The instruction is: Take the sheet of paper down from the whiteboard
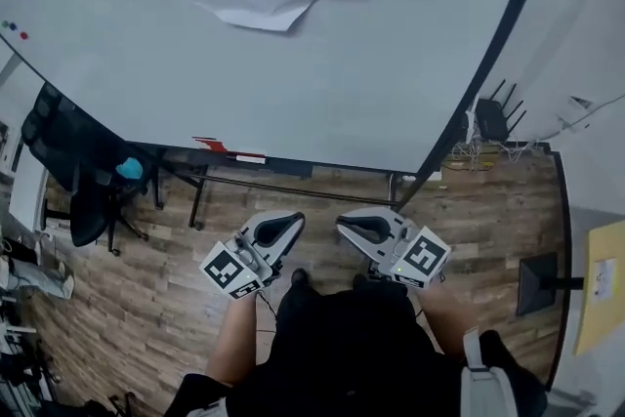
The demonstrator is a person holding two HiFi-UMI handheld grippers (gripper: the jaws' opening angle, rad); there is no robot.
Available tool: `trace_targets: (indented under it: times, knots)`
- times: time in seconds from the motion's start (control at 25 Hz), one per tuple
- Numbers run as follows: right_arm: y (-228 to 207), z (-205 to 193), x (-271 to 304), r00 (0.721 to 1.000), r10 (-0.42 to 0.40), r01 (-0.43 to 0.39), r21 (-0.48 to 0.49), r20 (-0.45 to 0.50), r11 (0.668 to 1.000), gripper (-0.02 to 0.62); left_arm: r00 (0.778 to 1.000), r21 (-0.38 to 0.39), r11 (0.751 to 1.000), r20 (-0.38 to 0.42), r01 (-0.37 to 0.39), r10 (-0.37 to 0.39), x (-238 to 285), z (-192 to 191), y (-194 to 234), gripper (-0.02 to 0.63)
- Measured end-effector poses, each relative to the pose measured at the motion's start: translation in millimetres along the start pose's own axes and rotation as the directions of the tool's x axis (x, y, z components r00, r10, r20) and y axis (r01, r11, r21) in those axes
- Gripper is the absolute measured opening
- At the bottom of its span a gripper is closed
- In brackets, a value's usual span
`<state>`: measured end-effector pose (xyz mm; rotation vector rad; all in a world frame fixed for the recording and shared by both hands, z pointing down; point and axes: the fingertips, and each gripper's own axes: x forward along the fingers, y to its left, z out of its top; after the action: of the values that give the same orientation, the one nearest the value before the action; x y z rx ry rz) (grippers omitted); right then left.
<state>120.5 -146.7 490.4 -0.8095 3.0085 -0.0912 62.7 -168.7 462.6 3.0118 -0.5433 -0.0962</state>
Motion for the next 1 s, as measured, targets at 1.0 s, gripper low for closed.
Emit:
trace_targets:
  times: [1.0]
  knots:
    - [-15,180,135,0.988,-0.141,0.156,-0.463,0.067,0.872,0.028,0.998,0.251,0.968,0.053,0.021,-0.036,-69,140,140,0.012]
